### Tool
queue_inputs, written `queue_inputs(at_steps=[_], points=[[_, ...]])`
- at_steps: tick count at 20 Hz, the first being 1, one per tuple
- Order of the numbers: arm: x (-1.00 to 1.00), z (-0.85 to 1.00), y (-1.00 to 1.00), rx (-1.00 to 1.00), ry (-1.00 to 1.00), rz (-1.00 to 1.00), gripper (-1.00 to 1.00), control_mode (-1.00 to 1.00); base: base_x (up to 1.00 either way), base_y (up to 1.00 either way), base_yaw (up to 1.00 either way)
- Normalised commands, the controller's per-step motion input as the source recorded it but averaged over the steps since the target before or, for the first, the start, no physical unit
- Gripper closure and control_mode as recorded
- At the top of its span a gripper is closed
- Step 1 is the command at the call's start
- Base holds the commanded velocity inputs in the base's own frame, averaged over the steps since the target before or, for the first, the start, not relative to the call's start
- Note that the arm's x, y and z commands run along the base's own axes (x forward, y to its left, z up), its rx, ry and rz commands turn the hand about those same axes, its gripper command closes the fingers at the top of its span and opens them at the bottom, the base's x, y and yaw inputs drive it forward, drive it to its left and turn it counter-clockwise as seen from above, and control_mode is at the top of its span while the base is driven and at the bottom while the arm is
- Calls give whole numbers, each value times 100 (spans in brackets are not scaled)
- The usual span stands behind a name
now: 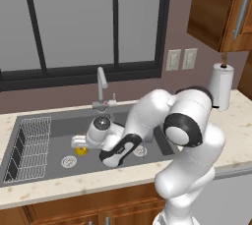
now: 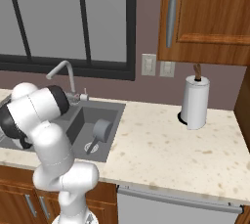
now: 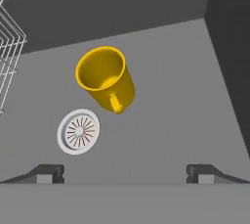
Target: Move any existing items from the left basin to the right basin for drying. Then move the mug from the counter to the left basin of the sink for washing.
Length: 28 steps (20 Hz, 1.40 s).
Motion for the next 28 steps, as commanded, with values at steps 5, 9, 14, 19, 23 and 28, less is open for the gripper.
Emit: queue_inputs(at_steps=[5,9,14,19,23,28], points=[[0,41,0,0,5,-4,-100,-100,0,0,0],[0,42,0,0,4,-5,-100,-100,0,0,0],[0,42,0,0,4,-4,-100,-100,0,0,0],[0,39,0,0,6,-4,-100,-100,0,0,0],[-3,36,0,0,6,-3,-100,-100,0,0,0],[-12,39,1,0,6,-3,-100,-100,0,0,0]])
